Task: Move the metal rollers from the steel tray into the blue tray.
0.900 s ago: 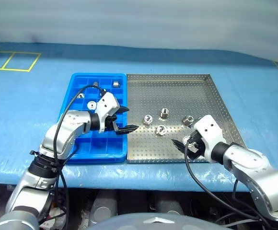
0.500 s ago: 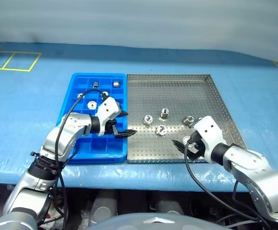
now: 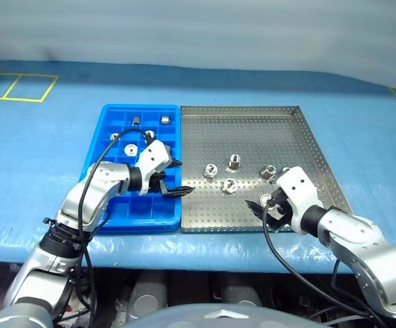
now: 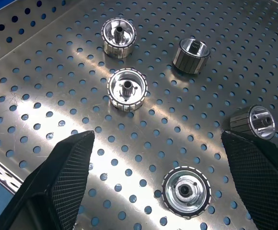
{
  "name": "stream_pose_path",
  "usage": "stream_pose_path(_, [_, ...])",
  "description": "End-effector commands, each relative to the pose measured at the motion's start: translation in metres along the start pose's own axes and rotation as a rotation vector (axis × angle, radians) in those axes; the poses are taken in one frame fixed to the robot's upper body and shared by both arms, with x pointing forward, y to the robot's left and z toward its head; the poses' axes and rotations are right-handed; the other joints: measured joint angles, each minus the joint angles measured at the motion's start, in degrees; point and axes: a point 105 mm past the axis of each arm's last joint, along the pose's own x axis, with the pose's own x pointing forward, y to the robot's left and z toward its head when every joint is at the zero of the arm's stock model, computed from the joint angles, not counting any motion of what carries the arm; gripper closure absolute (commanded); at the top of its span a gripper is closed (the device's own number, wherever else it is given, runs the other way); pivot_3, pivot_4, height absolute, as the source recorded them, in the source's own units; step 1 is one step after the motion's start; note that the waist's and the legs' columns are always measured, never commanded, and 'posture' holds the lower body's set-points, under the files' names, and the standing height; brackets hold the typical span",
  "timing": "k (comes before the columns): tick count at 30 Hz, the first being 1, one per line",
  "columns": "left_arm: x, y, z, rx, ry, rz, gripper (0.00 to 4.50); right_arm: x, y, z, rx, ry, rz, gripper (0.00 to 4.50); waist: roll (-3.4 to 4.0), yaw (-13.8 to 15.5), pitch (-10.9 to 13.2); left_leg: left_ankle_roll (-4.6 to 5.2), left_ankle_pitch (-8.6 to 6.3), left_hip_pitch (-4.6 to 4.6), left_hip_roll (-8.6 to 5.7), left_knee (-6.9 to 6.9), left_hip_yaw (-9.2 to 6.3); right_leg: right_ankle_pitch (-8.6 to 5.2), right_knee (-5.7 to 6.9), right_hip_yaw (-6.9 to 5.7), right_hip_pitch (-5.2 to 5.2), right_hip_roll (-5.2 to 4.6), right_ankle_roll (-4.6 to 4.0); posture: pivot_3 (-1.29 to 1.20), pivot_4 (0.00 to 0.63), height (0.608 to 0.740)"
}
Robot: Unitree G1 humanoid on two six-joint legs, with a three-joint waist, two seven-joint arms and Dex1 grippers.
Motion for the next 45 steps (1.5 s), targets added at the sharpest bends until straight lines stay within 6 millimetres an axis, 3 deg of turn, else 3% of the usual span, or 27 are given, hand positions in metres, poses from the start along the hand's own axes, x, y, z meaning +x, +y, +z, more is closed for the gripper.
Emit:
stream_pose_path(1, [-0.003,-0.001,0.011,0.054,-0.028,-0.004,0.0,-0.003,-0.001,0.006,-0.02,-0.025,-0.011,0.04,0.0,0.0,0.0,0.0,0.0,0.0,0.0,0.0,0.0,0.0,0.0,0.0,0.0,0.0,0.0,0.11,0.15,0.74])
stream_pose_path(11, [0.01,0.004,0.028,0.155,0.021,-0.053,0.0,-0.003,0.002,0.006,-0.015,-0.031,-0.02,0.04,-0.01,0.3,0.0,0.01,0.01,-0.02,-0.02,0.1,0.0,0.0,0.02,-0.03,0.04,0.01,0.01,0.1,0.15,0.74])
stream_pose_path(16, [0.036,0.008,0.049,0.246,0.051,-0.121,0.0,-0.002,0.003,0.006,0.011,-0.054,-0.052,0.04,-0.02,0.2,0.0,0.03,0.01,-0.04,-0.07,0.15,0.03,0.02,0.02,-0.01,0.06,0.01,0.04,0.08,0.15,0.74])
stream_pose_path(23, [0.072,0.013,0.053,0.339,0.123,-0.193,0.0,-0.001,0.01,0.006,0.028,-0.067,-0.053,0.04,-0.01,-0.3,0.0,0.09,-0.01,-0.07,-0.09,0.13,0.1,0.01,0.02,0.01,0.04,0.06,0.05,0.05,0.15,0.74])
stream_pose_path(27, [0.089,0.019,0.046,0.406,0.196,-0.201,0.0,-0.002,0.012,0.006,0.038,-0.074,-0.063,0.04,-0.01,-0.6,0.0,0.09,-0.02,-0.09,-0.09,0.15,0.13,0.01,0.01,0.04,0.03,0.05,0.06,0.03,0.15,0.74])
stream_pose_path(36, [0.102,0.028,0.015,0.524,0.362,-0.223,0.0,-0.005,0.013,0.003,0.053,-0.072,-0.083,0.04,-0.02,-1.3,0.0,0.11,-0.03,-0.11,-0.08,0.15,0.13,0.02,0.02,0.06,0.01,0.04,0.06,-0.01,0.15,0.74])
stream_pose_path(39, [0.106,0.026,0.012,0.514,0.357,-0.229,0.59,-0.005,0.014,0.003,0.055,-0.072,-0.084,0.0,0.0,-1.4,0.0,0.12,-0.03,-0.11,-0.08,0.2,0.11,0.03,0.03,0.07,0.02,0.04,0.08,-0.01,0.15,0.74])
stream_pose_path(45, [0.105,0.024,0.009,0.5,0.345,-0.246,2.56,-0.005,0.014,0.003,0.061,-0.074,-0.089,0.0,0.02,-1.4,0.0,0.23,0.03,-0.08,-0.09,0.37,0.05,0.1,0.09,0.11,0.08,-0.02,0.17,-0.01,0.15,0.74])
